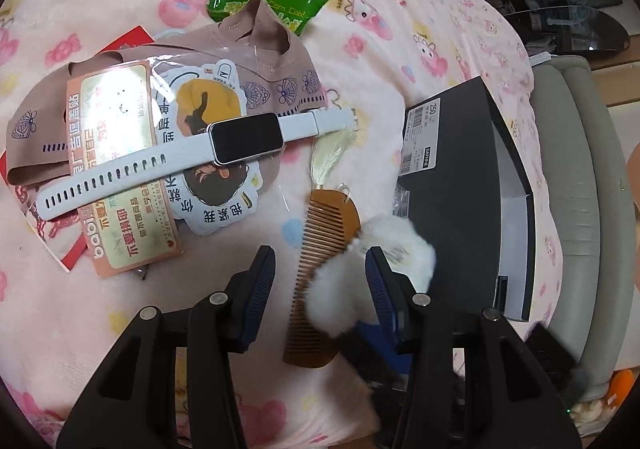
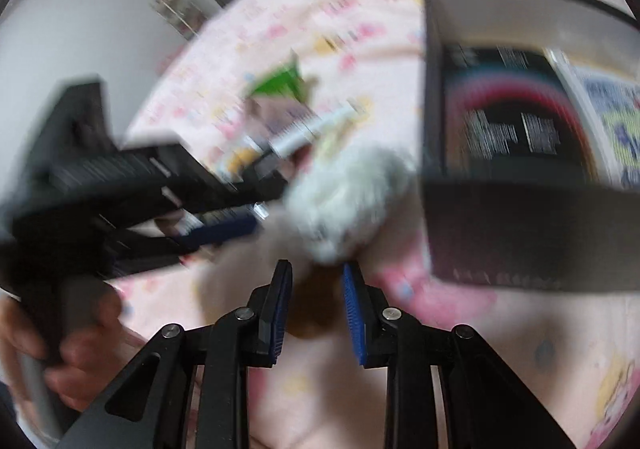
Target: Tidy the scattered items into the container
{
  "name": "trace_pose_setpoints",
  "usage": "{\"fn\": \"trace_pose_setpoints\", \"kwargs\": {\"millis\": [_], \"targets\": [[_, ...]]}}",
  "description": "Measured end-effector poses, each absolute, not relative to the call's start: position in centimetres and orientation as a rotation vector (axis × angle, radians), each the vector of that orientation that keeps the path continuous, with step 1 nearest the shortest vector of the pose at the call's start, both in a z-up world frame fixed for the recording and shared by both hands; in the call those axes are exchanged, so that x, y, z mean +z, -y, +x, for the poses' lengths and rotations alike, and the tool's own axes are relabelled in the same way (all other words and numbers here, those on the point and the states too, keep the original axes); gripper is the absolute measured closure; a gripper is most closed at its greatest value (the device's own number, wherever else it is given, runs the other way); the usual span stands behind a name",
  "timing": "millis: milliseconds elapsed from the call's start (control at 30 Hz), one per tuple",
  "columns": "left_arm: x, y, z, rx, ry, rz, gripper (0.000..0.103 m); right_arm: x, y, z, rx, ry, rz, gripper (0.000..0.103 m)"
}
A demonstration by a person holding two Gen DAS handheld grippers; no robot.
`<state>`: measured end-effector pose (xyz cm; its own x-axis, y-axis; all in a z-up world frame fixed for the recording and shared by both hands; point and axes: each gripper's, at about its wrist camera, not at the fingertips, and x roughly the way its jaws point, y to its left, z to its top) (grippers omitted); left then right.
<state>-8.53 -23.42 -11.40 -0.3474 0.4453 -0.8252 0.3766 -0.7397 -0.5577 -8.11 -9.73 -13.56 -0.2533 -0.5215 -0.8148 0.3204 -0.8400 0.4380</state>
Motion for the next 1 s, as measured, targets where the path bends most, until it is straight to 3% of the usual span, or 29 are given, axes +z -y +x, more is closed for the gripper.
{"fn": "trace_pose_setpoints", "kwargs": {"millis": [67,133,267,300,333,367,733,1000], "targets": [[-11.6,23.3,-8.5,2.262,1.128,-1.770,0.056,-15.0,9.7,-8.3,-2.080,0.279,1.536,0.075],[-11.7,23.3,-8.5,2.251,1.129,-1.775,0.056,-15.6,9.7,-8.6,-2.028,0.354,1.540,0.063],[-11.9,23.0,-8.7,2.257,1.138,-1.772,0.056,-15.5,10.8,-9.4,-1.998,0.351,1.504,0.061],[-11.9,23.0,-8.8,2.257,1.139,-1.770,0.056,-15.4,11.1,-9.4,-1.995,0.334,1.505,0.062],[-11.9,23.0,-8.7,2.257,1.140,-1.770,0.056,-15.4,11.4,-9.4,-1.983,0.331,1.507,0.079],[-11.9,23.1,-8.7,2.258,1.142,-1.768,0.056,-15.3,11.6,-9.4,-1.963,0.337,1.503,0.087],[-11.4,22.6,-8.4,2.249,1.134,-1.737,0.056,-9.7,8.2,-4.8,-2.046,0.252,1.347,0.096],[-10.8,20.9,-7.2,2.169,1.109,-1.708,0.056,-10.1,1.8,-3.1,-2.139,0.310,1.430,0.098]]}}
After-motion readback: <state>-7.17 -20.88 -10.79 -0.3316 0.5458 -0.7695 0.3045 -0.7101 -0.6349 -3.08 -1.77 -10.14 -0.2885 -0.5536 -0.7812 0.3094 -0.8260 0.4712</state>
